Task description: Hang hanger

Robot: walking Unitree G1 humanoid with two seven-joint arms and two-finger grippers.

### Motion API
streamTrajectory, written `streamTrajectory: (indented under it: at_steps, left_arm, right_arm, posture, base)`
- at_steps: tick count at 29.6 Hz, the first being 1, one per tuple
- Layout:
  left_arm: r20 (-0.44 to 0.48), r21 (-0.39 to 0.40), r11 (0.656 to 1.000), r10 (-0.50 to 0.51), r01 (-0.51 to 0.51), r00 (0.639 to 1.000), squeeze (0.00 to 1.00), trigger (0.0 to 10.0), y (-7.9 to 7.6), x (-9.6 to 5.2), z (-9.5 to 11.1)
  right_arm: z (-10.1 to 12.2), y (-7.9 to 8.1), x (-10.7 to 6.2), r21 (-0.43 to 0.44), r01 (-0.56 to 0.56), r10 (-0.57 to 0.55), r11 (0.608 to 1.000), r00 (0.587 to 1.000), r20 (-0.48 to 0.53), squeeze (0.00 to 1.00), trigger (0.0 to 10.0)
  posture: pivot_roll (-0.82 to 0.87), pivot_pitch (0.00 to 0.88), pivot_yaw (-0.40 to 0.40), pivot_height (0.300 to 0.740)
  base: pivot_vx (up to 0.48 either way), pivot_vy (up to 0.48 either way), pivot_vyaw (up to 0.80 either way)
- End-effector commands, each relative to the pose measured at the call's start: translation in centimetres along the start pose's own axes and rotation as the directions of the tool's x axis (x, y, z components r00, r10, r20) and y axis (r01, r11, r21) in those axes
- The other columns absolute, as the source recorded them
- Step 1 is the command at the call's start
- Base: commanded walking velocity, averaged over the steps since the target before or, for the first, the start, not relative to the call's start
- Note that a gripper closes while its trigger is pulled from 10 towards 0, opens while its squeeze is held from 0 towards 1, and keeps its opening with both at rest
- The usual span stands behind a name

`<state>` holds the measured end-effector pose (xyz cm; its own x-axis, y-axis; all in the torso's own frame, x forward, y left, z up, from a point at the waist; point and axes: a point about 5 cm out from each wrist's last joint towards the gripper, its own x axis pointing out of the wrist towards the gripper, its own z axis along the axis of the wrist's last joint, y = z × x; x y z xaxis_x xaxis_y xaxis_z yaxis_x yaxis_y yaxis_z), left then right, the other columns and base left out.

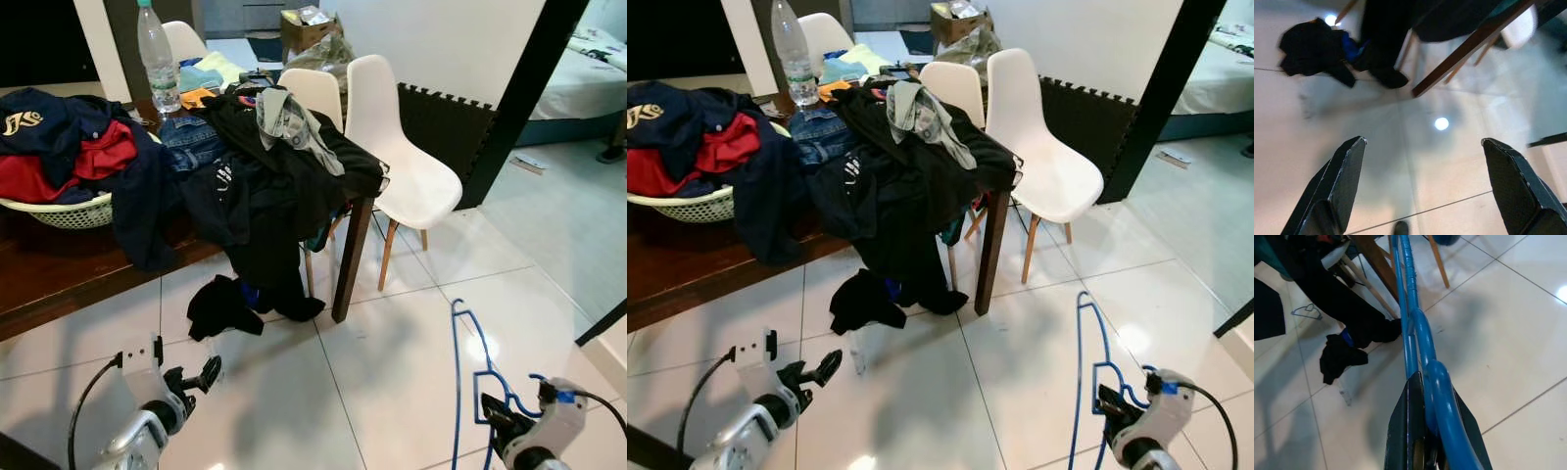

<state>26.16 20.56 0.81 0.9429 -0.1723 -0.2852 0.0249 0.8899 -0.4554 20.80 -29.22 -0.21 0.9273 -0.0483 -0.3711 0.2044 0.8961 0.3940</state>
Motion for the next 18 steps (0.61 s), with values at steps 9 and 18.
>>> streamTrajectory:
  at_steps: [9, 18]
  left_arm:
    - [0.015, -0.066, 0.995, 0.083, -0.082, 0.996, 0.0, 10.0, 1.1, 0.6, 0.0]
    - [-0.044, -0.096, 0.985, 0.14, -0.144, 0.989, 0.0, 10.0, 3.6, 0.2, 0.1]
  right_arm:
    - [0.0, -0.9, 0.5, 0.052, 0.046, -0.046, 0.998, 0.999, -0.002, 0.0, 10.0]
    - [-0.3, -0.7, 0.6, 0.076, 0.031, -0.031, 0.997, 1.0, -0.004, 0.0, 10.0]
  posture:
    - [0.08, 0.016, -0.048, 0.74]
    - [0.09, 0.039, -0.016, 0.74]
  base:
    - [0.0, 0.0, 0.0]
    - [0.0, 0.0, 0.0]
